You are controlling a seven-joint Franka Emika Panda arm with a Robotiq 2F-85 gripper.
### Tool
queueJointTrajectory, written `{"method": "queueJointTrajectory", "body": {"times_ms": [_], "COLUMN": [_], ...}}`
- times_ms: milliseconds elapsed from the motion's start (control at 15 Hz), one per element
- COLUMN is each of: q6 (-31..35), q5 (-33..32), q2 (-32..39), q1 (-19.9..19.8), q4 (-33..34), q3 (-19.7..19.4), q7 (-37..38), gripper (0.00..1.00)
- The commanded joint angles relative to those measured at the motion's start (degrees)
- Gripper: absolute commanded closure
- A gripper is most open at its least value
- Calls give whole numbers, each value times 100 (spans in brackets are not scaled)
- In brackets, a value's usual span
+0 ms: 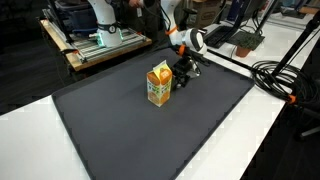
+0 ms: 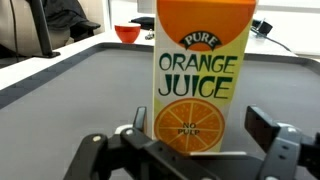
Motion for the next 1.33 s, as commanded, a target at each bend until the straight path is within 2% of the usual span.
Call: {"method": "queueJointTrajectory", "body": {"times_ms": [0,667,800,1000,1267], "q6": [74,175,187,216,204], "q5": [-151,-139,-142,-144,-136], "q2": [146,174,178,175,175], "q1": [-127,-262,-272,-282,-272], "q4": [151,174,183,190,187], "q3": [-10,-24,-24,-21,-19], "q7": [-166,-213,-227,-257,-260], "gripper": [0,2,24,45,48]}}
